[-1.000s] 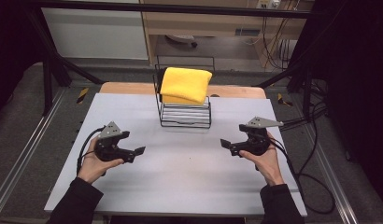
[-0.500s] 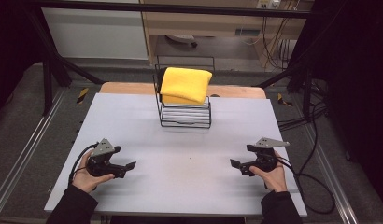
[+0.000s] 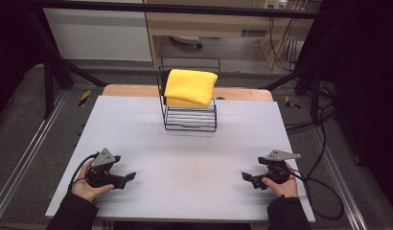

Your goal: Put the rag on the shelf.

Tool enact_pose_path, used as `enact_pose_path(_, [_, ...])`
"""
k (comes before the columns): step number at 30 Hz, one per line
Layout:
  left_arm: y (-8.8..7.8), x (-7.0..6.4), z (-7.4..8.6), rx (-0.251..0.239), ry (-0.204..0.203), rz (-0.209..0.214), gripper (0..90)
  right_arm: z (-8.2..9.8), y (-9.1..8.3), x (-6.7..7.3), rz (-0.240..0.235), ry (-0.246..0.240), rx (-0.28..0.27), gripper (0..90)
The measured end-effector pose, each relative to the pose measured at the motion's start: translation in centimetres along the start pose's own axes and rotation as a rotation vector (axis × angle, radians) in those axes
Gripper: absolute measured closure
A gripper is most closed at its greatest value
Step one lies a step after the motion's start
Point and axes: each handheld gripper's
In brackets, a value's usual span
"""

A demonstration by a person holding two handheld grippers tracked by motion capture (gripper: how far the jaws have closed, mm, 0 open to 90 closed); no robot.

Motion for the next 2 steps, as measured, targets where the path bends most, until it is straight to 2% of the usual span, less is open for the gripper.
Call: enact_pose_path(2, [0.01,-0.01,0.03,0.003,0.0,0.0,8.4,0.0,-0.01,0.02,-0.004,0.002,0.0,0.6])
Point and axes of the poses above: each handheld gripper's, and its own axes: y roughly forward along the jaws, z roughly out of its underside, x roughly to its left, and after that the axes turned 8 degrees about z, right-handed
